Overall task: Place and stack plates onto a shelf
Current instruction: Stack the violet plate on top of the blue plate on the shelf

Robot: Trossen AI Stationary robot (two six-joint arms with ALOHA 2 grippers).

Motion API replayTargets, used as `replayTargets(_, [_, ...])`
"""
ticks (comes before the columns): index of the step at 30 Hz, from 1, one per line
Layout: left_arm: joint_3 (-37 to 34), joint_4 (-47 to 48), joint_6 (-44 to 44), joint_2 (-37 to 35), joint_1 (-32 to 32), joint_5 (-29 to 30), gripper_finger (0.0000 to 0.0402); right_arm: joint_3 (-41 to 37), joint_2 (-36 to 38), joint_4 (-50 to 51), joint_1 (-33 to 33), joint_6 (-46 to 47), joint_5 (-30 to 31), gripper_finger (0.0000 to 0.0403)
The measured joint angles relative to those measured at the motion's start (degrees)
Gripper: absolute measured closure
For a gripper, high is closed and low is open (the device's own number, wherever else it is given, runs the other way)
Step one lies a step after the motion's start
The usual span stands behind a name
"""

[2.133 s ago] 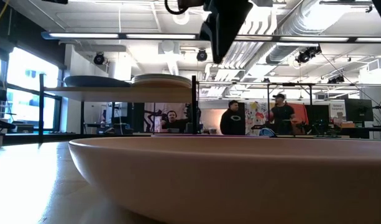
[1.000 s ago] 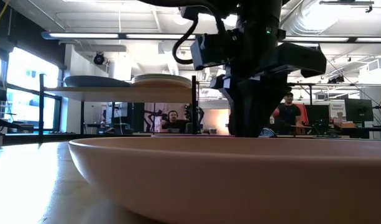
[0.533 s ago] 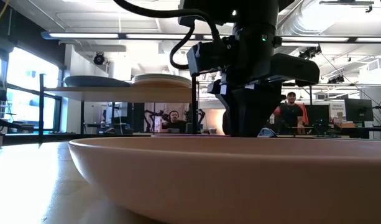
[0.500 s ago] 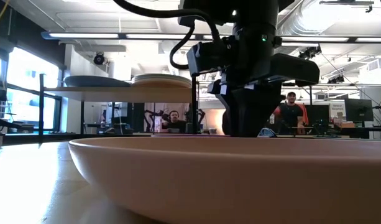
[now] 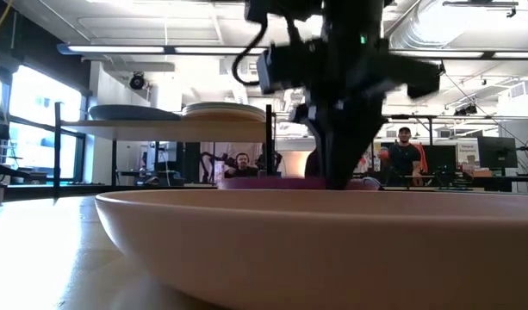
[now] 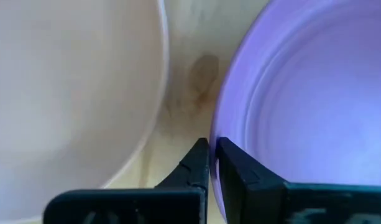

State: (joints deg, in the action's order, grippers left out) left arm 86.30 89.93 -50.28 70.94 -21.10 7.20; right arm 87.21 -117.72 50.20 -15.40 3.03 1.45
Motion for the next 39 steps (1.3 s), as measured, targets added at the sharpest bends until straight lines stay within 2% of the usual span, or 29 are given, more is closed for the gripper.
replayTargets(7, [0.0, 0.1, 0.8, 0.0, 0.0, 0.6, 0.0312, 8.0, 0.8, 6.7, -0.8, -1.0, -0.2, 0.0403])
replayTargets(21, [0.0, 0.1, 16.8, 0.0, 0.1, 6.4, 0.0312, 27.1, 0.8, 16.7, -2.0, -4.6, 3.3, 0.0403])
replayTargets(25, [0.0, 0.1, 18.8, 0.0, 0.1, 8.2, 0.0312, 30.3, 0.9, 18.1, -2.0, -6.3, 4.6, 0.0403])
replayTargets(29, [0.0, 0.1, 24.4, 0.0, 0.1, 8.2, 0.031, 32.8, 0.9, 19.2, -1.3, -8.3, 4.5, 0.0403])
replayTargets(35, [0.0, 0.1, 27.6, 0.0, 1.0, 8.4, 0.0288, 35.3, 0.9, 19.5, 0.5, -10.1, 4.6, 0.0403])
replayTargets(39, [0.0, -0.1, 37.7, 0.0, 1.7, 9.4, 0.0268, 36.5, 0.9, 19.5, 1.7, -12.8, 4.5, 0.0403])
